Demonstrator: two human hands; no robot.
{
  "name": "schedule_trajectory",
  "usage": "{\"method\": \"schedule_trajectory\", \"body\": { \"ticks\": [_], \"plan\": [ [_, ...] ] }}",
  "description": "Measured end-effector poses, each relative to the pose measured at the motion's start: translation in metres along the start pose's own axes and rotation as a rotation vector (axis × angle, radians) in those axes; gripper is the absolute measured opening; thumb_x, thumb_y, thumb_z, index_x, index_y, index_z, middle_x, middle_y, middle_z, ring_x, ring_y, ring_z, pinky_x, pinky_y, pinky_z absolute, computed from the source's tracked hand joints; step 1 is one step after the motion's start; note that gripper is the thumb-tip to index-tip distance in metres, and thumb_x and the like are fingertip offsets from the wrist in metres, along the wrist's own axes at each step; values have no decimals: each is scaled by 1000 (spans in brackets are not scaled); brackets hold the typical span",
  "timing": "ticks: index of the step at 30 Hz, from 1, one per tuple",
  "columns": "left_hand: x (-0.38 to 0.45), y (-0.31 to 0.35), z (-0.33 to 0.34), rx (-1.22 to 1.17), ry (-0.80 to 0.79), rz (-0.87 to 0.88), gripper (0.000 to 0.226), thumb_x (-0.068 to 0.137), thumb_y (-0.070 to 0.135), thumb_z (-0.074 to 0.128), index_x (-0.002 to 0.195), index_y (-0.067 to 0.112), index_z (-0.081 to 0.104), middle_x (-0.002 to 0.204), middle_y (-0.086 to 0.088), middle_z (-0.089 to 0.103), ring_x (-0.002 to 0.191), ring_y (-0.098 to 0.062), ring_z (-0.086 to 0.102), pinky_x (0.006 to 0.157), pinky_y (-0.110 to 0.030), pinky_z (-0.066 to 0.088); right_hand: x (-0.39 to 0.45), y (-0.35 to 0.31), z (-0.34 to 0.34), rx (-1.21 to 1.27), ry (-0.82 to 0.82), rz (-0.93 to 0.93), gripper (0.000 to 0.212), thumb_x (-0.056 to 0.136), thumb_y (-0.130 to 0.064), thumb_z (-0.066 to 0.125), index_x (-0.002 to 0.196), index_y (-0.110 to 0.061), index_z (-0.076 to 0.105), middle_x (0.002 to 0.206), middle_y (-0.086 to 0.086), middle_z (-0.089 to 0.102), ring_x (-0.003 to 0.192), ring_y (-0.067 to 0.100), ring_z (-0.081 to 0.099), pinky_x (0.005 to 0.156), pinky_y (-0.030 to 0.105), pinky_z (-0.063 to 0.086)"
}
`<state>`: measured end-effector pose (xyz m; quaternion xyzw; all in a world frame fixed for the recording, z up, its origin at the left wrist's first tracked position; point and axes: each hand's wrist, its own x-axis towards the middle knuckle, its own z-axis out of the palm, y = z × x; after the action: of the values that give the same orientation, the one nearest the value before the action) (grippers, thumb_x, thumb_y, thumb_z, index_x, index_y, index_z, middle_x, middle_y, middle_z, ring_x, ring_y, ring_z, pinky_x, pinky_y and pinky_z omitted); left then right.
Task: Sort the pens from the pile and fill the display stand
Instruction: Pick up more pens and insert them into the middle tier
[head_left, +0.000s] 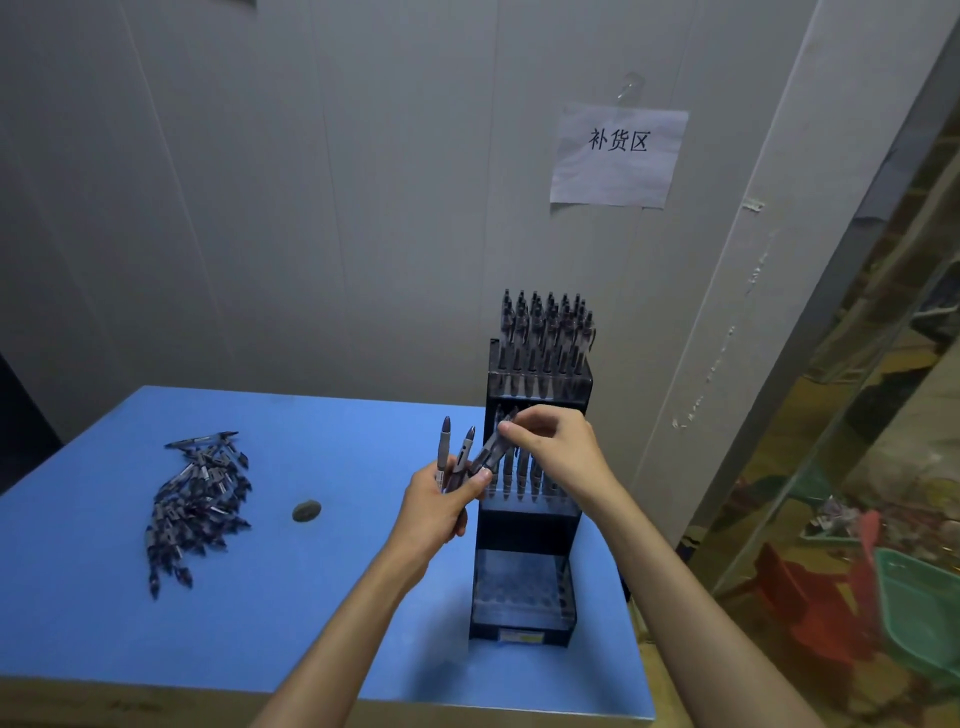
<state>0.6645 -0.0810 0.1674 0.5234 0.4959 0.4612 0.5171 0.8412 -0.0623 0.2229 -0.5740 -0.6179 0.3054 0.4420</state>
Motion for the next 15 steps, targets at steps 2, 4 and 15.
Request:
{"method": "schedule_trajectory", "body": {
  "ticks": [2,4,15],
  "plan": [
    [1,-3,-4,4,2,-1,18,95,30,71,97,13,68,76,-2,71,48,-17,47,42,-22,38,3,0,3,108,2,39,5,89,-26,74,93,-22,76,88,-8,76,87,5,71,85,29,57],
    [4,-7,-10,24,8,-12,16,95,32,70,98,16,70,78,-3,71,49,-18,47,43,-23,38,5,-1,3,241,42,75,6,91,-18,72,96,-17,75,89,-2,77,88,12,73,88,34,58],
    [14,-34,-42,-70,199,-150,23,99,28,65,106,7,69,81,-8,66,46,-14,44,42,-25,35,11,2,-8,73,310,-64,14,91,-16,73,103,-11,77,82,-2,76,75,9,74,78,30,62]
  ]
}}
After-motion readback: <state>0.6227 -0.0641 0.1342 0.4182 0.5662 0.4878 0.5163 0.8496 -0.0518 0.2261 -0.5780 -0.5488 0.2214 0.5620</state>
